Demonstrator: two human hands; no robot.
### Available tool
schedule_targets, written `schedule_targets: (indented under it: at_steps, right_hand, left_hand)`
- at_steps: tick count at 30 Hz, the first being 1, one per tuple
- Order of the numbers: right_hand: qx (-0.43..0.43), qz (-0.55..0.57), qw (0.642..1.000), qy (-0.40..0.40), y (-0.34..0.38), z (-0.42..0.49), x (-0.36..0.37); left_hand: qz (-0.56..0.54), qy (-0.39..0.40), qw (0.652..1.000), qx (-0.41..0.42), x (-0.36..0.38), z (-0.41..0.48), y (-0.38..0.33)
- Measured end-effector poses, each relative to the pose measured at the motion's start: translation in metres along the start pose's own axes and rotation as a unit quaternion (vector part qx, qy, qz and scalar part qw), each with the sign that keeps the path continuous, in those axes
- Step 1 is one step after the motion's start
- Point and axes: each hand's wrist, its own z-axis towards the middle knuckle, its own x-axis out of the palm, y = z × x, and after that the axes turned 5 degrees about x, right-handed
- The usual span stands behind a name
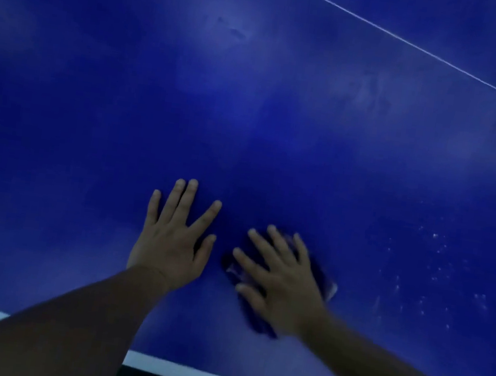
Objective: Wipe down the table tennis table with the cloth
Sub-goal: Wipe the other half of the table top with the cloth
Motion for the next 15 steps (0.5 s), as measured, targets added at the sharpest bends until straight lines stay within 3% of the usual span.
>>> schedule_targets:
  at_steps: [2, 5, 7, 12, 15]
  right_hand:
    - [0.056, -0.012, 0.998, -0.005, -0.019, 0.029, -0.010]
    - [0.279, 0.022, 0.960, -0.012, -0.018, 0.072, -0.016]
    - [0.333, 0.032, 0.942, -0.023, 0.013, 0.071, -0.012]
    - [0.192, 0.018, 0.981, -0.009, 0.130, -0.038, 0.017]
    - [0.129, -0.008, 0.990, 0.050, 0.109, -0.054, 0.013]
  left_hand:
    - [-0.009, 0.004, 1.000, 0.002, -0.001, 0.001, 0.001]
    - [-0.036, 0.001, 0.999, 0.012, -0.005, 0.000, 0.002]
    - [-0.076, -0.011, 0.997, 0.031, -0.008, -0.004, 0.004]
    - [-0.115, -0.008, 0.989, 0.097, -0.015, -0.017, 0.013]
    - [-0.081, -0.009, 0.993, 0.080, -0.007, -0.060, 0.014]
